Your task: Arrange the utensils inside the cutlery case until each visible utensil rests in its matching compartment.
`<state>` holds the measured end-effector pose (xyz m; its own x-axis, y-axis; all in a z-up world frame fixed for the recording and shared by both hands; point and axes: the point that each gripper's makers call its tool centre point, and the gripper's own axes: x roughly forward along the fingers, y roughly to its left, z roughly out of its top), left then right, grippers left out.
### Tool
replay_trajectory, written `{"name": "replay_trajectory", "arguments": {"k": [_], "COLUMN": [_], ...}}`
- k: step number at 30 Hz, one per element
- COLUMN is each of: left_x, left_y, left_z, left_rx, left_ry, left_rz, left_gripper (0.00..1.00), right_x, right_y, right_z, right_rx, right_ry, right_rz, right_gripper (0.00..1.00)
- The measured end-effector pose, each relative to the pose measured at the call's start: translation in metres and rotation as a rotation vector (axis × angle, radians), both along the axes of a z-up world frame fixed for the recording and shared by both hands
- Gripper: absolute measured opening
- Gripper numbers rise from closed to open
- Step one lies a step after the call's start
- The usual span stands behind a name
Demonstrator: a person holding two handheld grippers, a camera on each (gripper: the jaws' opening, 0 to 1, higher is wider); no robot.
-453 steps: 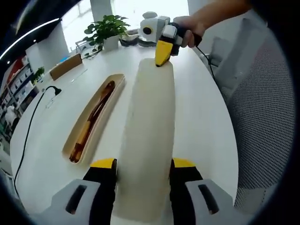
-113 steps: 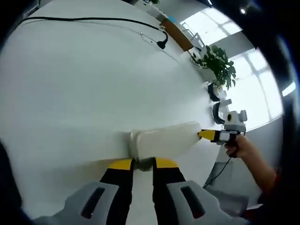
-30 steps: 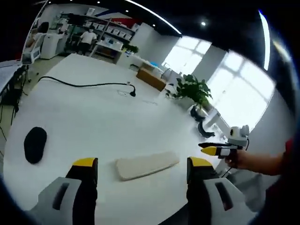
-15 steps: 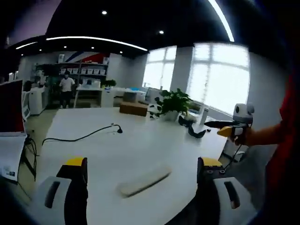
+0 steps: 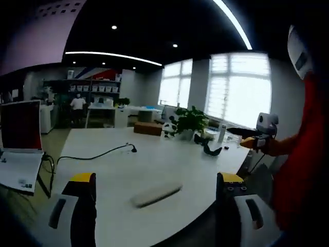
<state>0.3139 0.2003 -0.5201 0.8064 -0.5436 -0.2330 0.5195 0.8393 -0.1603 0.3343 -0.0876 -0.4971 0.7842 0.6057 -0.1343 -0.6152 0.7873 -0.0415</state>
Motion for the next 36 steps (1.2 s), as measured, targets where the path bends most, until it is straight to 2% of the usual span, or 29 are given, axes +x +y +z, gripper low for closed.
{"name": "replay_trajectory", "arguments": {"k": [2,3,4,5,6,7,9,10,12,13,15,17,18,19,21,22,23,24,25,26,27,29,31,33,34,36], "left_x": [-0.001,0.0,-0.004,-0.004,-0.005,-0.006,-0.008,-0.011,-0.013,-0.016,-0.019,-0.019,-0.016,-0.013,-0.012,-0.016,-0.015,-0.014,-0.015,-0.017,-0.018,-0.019,-0.019,-0.019,-0.02,-0.021], "left_y": [-0.002,0.004,0.006,-0.001,-0.007,-0.008,-0.008,-0.008,-0.007,-0.01,-0.013,-0.018,-0.017,-0.013,0.001,0.003,0.0,-0.002,0.0,0.002,0.0,-0.005,-0.008,-0.012,-0.015,-0.017], "left_z": [-0.005,-0.013,-0.023,-0.017,-0.012,-0.007,-0.01,-0.009,-0.004,-0.004,0.003,0.007,0.008,0.006,-0.016,-0.022,-0.018,-0.01,-0.005,-0.005,0.0,0.004,0.004,0.004,0.0,-0.003], "left_rx": [-0.001,0.053,0.076,0.041,0.023,0.053,0.104,0.101,0.063,0.018,-0.035,-0.03,-0.011,0.009,0.087,0.08,0.033,-0.022,-0.05,-0.029,-0.018,0.003,0.0,-0.025,-0.017,0.026], "left_ry": [-0.003,0.01,0.072,0.052,0.012,-0.04,-0.029,-0.031,-0.028,0.002,-0.009,-0.051,-0.083,-0.092,0.033,0.088,0.078,0.042,0.034,0.034,0.005,-0.03,-0.01,0.005,0.017,0.013], "left_rz": [0.006,0.044,0.058,0.034,0.015,0.013,0.009,0.012,0.019,0.023,0.025,0.011,0.027,0.063,0.165,0.177,0.17,0.167,0.178,0.172,0.145,0.104,0.105,0.105,0.095,0.085], "left_gripper": [0.97,0.92,0.84,0.8,0.82,0.87,0.99,0.98,0.99,1.0,1.0,1.0,1.0,0.99,0.91,0.88,0.89,0.93,0.95,0.97,0.98,1.0,1.0,0.98,0.97,0.93], "right_x": [-0.005,-0.007,-0.01,-0.011,-0.013,-0.013,-0.015,-0.017,-0.015,-0.016,-0.017,-0.017,-0.017,-0.018,-0.019,-0.019,-0.019,-0.018,-0.015,-0.013,-0.013,-0.011,-0.01,-0.011,-0.01,-0.007], "right_y": [0.0,0.001,0.002,0.002,0.004,0.004,0.007,0.008,0.004,0.006,0.012,0.013,0.013,0.013,0.012,0.012,0.011,0.01,0.007,0.006,0.006,0.011,0.015,0.018,0.018,0.017], "right_z": [-0.004,-0.004,-0.006,-0.008,-0.009,-0.01,-0.012,-0.016,-0.021,-0.022,-0.019,-0.015,-0.014,-0.014,-0.019,-0.019,-0.02,-0.023,-0.025,-0.029,-0.03,-0.034,-0.034,-0.029,-0.028,-0.033], "right_rx": [-0.004,-0.005,-0.014,-0.019,-0.024,-0.022,-0.027,-0.07,-0.192,-0.195,-0.129,-0.111,-0.108,-0.111,-0.117,-0.117,-0.117,-0.122,-0.14,-0.15,-0.145,-0.11,-0.116,-0.124,-0.131,-0.134], "right_ry": [0.025,0.027,0.028,0.03,0.029,0.024,0.02,0.01,-0.053,-0.056,-0.03,-0.028,-0.036,-0.045,-0.018,-0.02,-0.022,-0.026,-0.031,-0.032,-0.031,-0.008,0.005,-0.025,-0.044,-0.02], "right_rz": [-0.008,-0.01,-0.022,-0.027,-0.032,-0.034,-0.026,-0.015,-0.035,-0.029,-0.023,-0.028,-0.027,-0.027,-0.026,-0.023,-0.02,-0.026,-0.044,-0.052,-0.051,-0.042,-0.031,-0.018,-0.018,-0.033], "right_gripper": [0.97,0.97,0.96,0.96,0.96,0.97,0.99,0.99,0.99,0.99,0.99,0.99,0.99,0.99,0.98,0.98,0.97,0.97,0.98,0.98,0.98,0.97,0.96,0.94,0.93,0.92]}}
